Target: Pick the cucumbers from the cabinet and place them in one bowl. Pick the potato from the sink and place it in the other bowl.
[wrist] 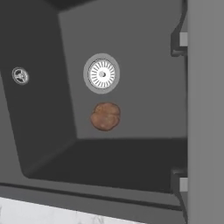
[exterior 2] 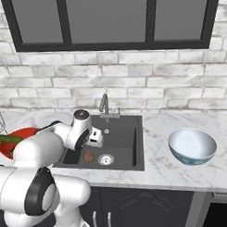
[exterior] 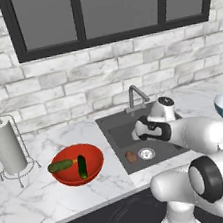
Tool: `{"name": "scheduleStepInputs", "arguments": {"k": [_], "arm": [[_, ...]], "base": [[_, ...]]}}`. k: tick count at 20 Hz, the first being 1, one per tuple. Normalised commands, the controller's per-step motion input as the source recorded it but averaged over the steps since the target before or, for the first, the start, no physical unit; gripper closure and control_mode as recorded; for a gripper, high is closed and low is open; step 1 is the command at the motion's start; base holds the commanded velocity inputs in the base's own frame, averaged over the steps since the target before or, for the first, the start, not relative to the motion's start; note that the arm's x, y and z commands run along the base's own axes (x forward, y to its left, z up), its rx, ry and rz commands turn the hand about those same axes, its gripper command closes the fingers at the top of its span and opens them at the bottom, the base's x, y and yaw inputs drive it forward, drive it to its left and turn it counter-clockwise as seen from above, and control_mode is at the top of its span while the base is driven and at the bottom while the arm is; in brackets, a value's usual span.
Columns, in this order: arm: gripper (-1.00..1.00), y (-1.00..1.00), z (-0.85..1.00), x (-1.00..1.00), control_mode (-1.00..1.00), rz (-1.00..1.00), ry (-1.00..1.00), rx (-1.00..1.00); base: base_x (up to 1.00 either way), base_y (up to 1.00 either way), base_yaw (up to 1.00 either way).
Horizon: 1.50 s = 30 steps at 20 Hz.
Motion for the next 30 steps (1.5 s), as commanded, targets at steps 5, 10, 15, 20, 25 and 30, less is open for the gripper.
{"name": "scheduleStepInputs", "arguments": {"k": [5,10,15,20,25,30], "arm": [[-1.00,0.00,-0.54,0.33,-1.00,0.00,0.04,0.10],[-1.00,0.01,-0.28,0.35,-1.00,0.00,0.07,0.04],[-1.00,0.08,-0.16,0.30,-1.00,0.00,0.09,0.00],[-1.00,0.09,-0.16,0.17,-1.00,0.00,0.12,0.00],[-1.00,0.05,-0.27,0.06,-1.00,0.00,0.11,0.00],[-1.00,0.00,-0.27,0.06,-1.00,0.00,0.08,0.00]], "base": [[0.00,0.00,0.00],[0.00,0.00,0.00],[0.00,0.00,0.00],[0.00,0.00,0.00],[0.00,0.00,0.00],[0.00,0.00,0.00]]}}
